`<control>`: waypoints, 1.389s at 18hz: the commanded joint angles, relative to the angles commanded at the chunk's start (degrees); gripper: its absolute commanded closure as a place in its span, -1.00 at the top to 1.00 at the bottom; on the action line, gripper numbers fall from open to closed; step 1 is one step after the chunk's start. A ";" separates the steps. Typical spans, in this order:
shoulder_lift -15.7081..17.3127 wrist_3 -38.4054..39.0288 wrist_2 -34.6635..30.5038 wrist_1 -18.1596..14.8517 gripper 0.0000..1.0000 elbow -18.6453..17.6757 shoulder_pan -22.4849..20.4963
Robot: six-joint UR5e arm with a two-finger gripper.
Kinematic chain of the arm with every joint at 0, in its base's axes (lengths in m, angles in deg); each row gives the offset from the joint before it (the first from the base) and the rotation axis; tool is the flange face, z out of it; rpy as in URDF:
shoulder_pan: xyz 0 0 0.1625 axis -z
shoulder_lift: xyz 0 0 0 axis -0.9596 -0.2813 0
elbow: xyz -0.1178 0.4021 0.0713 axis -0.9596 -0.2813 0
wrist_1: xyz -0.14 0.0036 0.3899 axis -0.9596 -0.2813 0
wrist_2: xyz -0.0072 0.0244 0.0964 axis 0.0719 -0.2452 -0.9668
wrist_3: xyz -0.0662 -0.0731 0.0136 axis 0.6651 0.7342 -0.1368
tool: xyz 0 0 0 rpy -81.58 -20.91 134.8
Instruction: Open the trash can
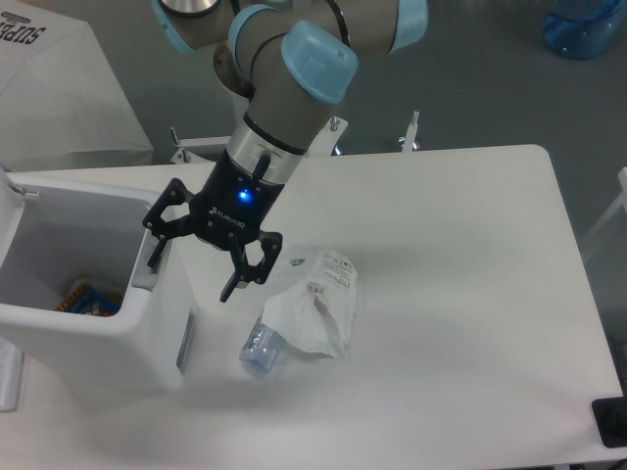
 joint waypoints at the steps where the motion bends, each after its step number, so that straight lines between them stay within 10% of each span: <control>1: -0.17 -0.09 0.00 0.00 1.00 0.53 -0.17; 14: -10.19 -8.69 -0.61 0.70 1.00 10.90 -12.65; 25: -17.92 -36.54 -26.79 -5.17 1.00 15.19 -16.08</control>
